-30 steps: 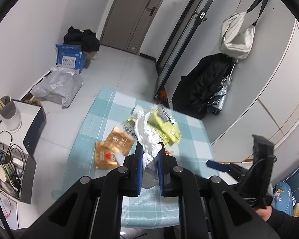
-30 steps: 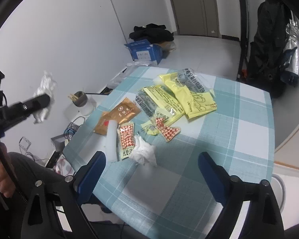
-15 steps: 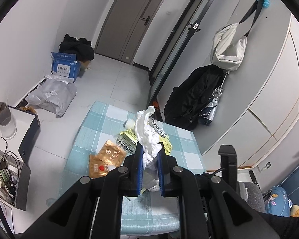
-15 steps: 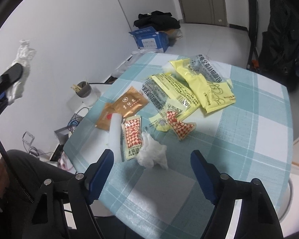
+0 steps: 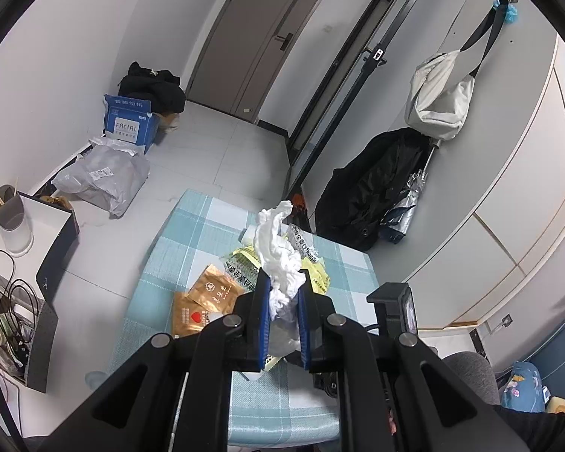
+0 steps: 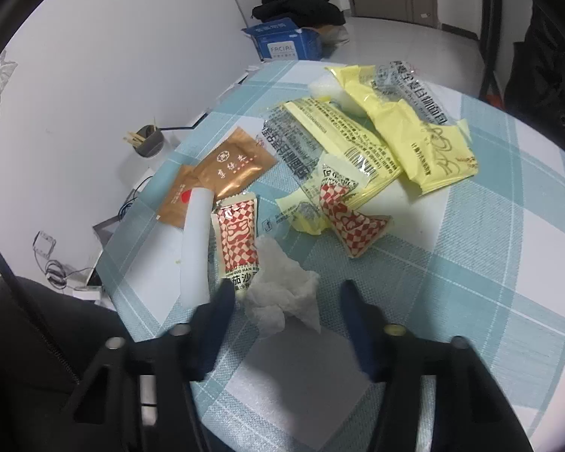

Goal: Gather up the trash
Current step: 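Lift the tissue with the left gripper while the right gripper grasps another tissue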

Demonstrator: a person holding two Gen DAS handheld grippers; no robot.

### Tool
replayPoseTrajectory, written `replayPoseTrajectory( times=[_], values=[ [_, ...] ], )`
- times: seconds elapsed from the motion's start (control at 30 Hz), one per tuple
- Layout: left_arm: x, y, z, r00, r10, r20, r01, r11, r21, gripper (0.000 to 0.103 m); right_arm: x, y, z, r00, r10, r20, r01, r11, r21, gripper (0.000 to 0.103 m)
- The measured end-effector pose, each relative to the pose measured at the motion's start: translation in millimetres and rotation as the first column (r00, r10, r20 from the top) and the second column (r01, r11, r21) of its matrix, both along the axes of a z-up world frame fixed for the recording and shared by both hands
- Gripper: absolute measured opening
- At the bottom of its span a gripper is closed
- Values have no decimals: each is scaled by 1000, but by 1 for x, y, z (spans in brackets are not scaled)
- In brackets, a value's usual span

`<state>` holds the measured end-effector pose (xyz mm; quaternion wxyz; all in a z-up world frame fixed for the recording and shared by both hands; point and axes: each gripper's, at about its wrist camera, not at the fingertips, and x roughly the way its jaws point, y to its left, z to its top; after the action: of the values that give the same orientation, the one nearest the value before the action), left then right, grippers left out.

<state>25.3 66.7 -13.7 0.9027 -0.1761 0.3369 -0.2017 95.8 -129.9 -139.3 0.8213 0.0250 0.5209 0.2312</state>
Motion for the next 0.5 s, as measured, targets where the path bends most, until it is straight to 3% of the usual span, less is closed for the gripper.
replayPoseTrajectory(
  times=[0.1, 0.2, 0.5],
  values=[
    [2, -2, -3, 1000, 1, -11, -1, 1000, 2, 9, 2, 4, -5, 999, 27, -26, -27, 1000, -15, 24],
    [6, -5, -7, 999, -5, -32, 5, 1000, 11, 9, 2, 0, -6, 999, 26, -34, -26, 999, -18, 17],
    [7, -7, -13, 998, 10, -61, -8, 1000, 27, 9, -2, -16, -3, 999, -26, -29, 27, 1000, 12, 12]
  ],
)
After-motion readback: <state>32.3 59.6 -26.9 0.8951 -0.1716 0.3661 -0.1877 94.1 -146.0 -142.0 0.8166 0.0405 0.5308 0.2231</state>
